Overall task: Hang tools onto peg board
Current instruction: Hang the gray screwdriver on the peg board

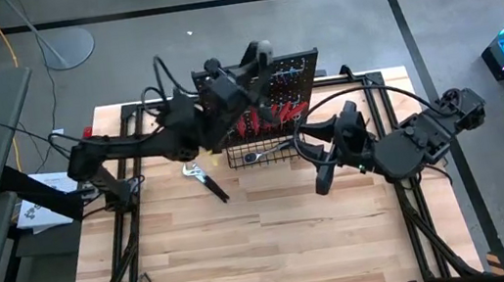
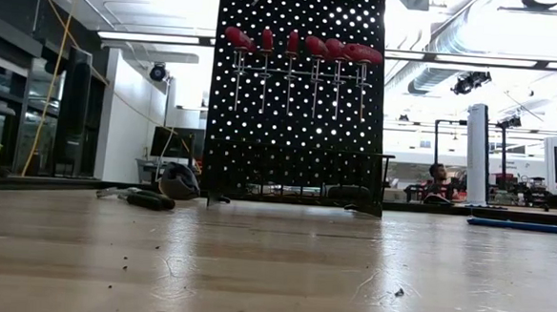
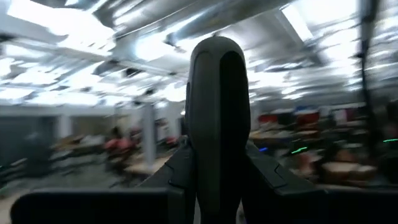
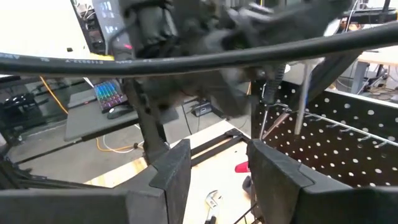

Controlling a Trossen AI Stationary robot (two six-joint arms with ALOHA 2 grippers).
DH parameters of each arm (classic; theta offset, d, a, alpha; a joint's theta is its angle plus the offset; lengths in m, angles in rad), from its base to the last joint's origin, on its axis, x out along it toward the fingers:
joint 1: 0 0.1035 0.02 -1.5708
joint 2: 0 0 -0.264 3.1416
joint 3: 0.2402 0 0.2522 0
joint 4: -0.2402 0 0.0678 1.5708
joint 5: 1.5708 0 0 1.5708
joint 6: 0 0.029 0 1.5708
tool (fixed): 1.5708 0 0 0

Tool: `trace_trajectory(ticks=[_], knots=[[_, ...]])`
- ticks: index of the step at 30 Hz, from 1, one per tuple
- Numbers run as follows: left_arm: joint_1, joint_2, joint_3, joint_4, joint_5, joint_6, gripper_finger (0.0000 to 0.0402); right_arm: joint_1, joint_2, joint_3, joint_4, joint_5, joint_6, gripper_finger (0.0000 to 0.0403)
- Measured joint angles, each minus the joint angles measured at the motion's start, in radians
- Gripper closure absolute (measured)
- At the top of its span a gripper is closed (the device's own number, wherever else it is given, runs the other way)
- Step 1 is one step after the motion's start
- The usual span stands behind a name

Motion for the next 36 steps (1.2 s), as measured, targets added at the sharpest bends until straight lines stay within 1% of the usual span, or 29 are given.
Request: trace_trajectory(ticks=[3, 5, 10, 18, 25, 31, 34, 36], knots=[[0.027, 0.008, -0.005, 0.0, -0.094, -0.006, 0.0332, 0.017, 0.0, 0.0, 0.0, 0.026, 0.0, 0.0252], [0.037, 0.008, -0.005, 0.001, -0.14, -0.006, 0.0332, 0.031, 0.0, 0.0, 0.0, 0.049, -0.002, 0.0252], [0.059, 0.003, -0.005, 0.007, -0.179, -0.007, 0.0332, 0.056, 0.0, 0.0, 0.0, 0.092, -0.011, 0.0252], [0.093, 0.003, -0.005, -0.072, -0.248, -0.061, 0.0332, 0.067, 0.0, 0.0, 0.0, 0.12, -0.026, 0.0252], [0.121, 0.015, -0.005, -0.108, -0.241, -0.116, 0.0332, 0.067, 0.0, 0.0, 0.0, 0.13, -0.026, 0.0252], [0.125, 0.017, -0.005, -0.129, -0.238, -0.14, 0.0287, 0.067, 0.0, 0.0, 0.005, 0.133, -0.026, 0.0252], [0.124, 0.017, -0.005, -0.128, -0.238, -0.147, 0.0283, 0.067, 0.0, 0.0, 0.018, 0.133, -0.026, 0.0252], [0.124, 0.017, -0.005, -0.128, -0.238, -0.169, 0.0288, 0.067, 0.0, 0.0, 0.022, 0.133, -0.026, 0.0252]])
